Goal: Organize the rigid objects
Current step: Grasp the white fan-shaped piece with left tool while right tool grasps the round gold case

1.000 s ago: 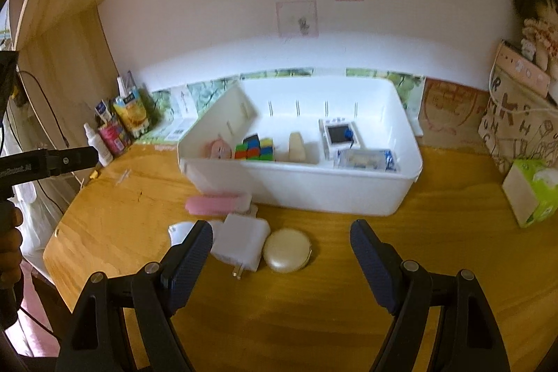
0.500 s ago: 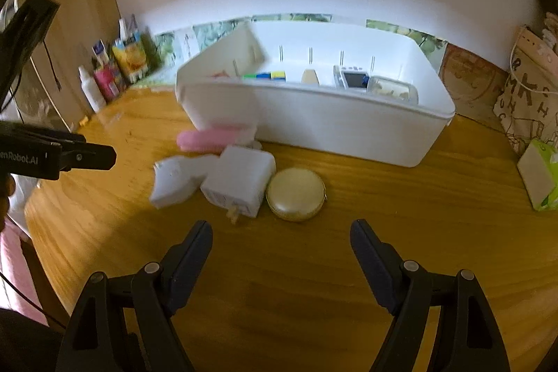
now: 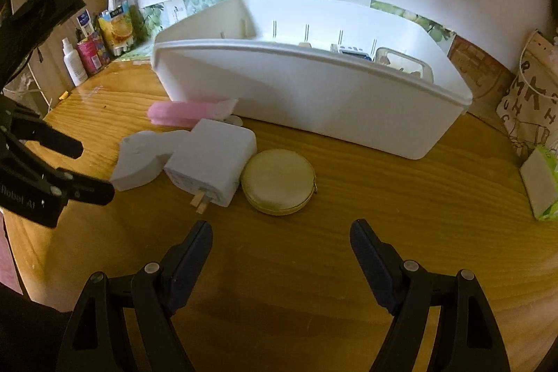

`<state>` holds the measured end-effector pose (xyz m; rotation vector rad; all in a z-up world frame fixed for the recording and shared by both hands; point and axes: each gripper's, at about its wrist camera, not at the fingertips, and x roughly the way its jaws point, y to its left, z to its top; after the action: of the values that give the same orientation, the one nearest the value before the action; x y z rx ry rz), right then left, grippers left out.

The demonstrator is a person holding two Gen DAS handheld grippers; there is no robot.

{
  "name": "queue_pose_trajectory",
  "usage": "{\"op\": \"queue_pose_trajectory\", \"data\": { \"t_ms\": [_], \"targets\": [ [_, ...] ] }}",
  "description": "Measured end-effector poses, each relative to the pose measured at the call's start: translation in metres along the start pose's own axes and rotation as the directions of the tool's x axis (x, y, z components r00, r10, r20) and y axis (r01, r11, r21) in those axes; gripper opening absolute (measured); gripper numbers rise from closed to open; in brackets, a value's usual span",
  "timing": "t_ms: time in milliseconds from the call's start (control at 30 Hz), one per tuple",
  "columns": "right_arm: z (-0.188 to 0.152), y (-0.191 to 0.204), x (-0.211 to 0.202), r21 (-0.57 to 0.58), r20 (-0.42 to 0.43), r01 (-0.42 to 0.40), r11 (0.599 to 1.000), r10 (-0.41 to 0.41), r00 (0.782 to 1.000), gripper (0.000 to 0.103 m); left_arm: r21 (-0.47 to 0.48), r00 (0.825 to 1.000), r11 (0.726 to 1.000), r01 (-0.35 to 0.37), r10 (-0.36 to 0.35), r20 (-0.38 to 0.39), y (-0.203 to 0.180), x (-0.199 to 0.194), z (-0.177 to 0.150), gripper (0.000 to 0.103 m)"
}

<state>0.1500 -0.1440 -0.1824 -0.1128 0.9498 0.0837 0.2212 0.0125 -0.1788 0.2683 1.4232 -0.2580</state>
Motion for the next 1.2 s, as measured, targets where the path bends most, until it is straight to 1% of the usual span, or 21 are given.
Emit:
{"op": "queue_pose_trajectory", "data": {
  "t_ms": [367,733,867,1200],
  "targets": [
    [0.01,0.0,0.026,-0.018,-0.044,-0.017,1.0,0.016,0.999,0.082,-0.008,0.999,1.0,0.004,-0.005,-0.047,0.003,0.017,0.018,0.082],
    [0.017,-0.001,0.036,-0.034,-0.046,-0.043,0.998,0.041,0.998,0.082,0.006,0.998,1.0,0.007,-0.007,-0.063,-0.003,0.026,0.038,0.082],
    [0.019,-0.003,0.039,-0.032,-0.036,-0.043,0.999,0.042,0.998,0.082,0.002,0.998,1.0,0.024,-0.024,-0.058,-0.003,0.028,0.049,0.082],
    [0.022,-0.004,0.04,-0.038,-0.018,-0.053,0.998,0.053,0.998,0.081,0.016,0.999,1.0,0.026,-0.026,-0.032,-0.006,0.026,0.066,0.081]
  ]
}}
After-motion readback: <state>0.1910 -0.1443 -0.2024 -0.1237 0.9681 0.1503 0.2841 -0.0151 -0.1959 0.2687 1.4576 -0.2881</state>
